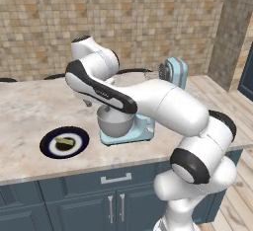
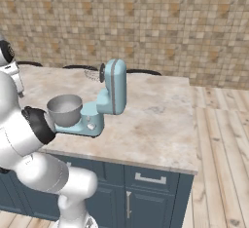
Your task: Add butter and sugar cubes to the stand mixer bowl and then turn on the stand mixer to begin making frosting.
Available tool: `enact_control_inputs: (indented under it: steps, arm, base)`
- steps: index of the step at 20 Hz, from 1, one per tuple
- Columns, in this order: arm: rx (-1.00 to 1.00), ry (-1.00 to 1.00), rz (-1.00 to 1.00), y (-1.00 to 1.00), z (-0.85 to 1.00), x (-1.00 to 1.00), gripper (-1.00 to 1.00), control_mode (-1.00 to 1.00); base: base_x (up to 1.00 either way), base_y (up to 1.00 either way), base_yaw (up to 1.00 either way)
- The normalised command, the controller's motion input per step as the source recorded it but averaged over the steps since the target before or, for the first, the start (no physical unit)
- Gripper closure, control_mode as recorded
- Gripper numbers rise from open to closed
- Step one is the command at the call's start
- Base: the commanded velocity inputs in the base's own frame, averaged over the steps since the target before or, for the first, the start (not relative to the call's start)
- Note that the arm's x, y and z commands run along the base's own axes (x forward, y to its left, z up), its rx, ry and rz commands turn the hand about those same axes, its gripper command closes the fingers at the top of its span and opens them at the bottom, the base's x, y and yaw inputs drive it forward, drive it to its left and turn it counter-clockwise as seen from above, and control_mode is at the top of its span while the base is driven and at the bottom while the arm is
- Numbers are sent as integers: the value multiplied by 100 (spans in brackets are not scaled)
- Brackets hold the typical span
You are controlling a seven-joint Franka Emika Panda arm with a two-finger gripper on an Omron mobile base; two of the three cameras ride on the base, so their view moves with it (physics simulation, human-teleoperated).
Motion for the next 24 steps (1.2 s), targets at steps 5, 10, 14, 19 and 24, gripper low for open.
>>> enact_control_inputs:
  steps: [5, 10, 14, 19, 24]
  arm:
    - [2, 11, 83, 31, 0, -16, -100, -100]
    - [12, 12, 79, 52, -14, 15, -100, -100]
    - [13, 8, 74, 59, -32, 45, -100, -100]
    - [3, 0, 65, 43, -35, 26, -100, -100]
    - [-1, -5, 43, 19, -10, 13, -100, -100]
  base:
    - [0, 0, 0]
    - [0, 0, 0]
    - [0, 0, 0]
    - [0, 0, 0]
    - [0, 0, 0]
